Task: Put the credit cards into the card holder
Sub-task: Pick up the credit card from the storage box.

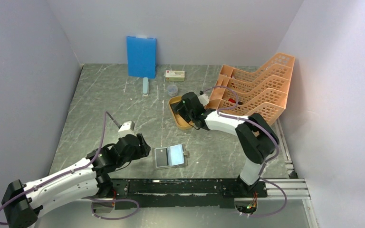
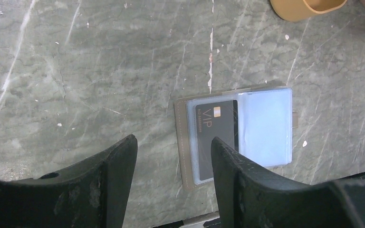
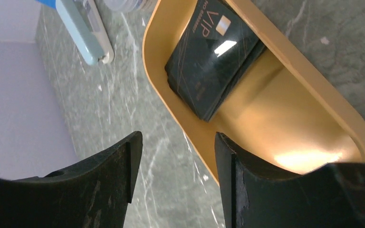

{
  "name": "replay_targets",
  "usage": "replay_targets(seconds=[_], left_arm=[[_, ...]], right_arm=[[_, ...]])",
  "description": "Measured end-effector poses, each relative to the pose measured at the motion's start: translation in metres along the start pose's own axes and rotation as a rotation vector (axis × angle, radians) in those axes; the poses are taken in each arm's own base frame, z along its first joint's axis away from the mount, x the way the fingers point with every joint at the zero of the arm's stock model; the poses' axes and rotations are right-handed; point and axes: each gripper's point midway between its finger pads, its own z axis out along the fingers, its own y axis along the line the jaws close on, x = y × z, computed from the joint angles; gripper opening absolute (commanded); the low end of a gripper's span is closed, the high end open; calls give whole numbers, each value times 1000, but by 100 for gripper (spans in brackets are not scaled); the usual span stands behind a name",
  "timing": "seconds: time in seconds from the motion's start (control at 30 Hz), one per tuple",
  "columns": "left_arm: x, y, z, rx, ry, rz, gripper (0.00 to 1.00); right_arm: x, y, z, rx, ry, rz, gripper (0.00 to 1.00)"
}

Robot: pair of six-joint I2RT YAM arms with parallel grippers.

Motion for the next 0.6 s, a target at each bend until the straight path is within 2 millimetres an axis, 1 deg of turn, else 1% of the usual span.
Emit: replay_targets(seconds=[0.13, 0.23, 0.4, 0.53, 0.57, 0.6], left_arm=[[-1, 0, 0, 1, -3, -1, 63], [-1, 0, 0, 1, -3, -1, 63], [0, 0, 0, 1, -2, -1, 62], [0, 1, 0, -4, 1, 2, 62], [1, 1, 1, -6, 3, 3, 62], [1, 1, 1, -8, 4, 4, 61]], right_arm=[[-2, 0, 18, 39, -21, 41, 64], [-4, -3, 26, 68, -36, 54, 65], [-9, -14, 35, 122, -53, 62, 66], [-13, -29, 45, 167, -58, 65, 66], [-14, -31, 48, 173, -60, 70, 66], [-17, -28, 49, 170, -63, 71, 66]])
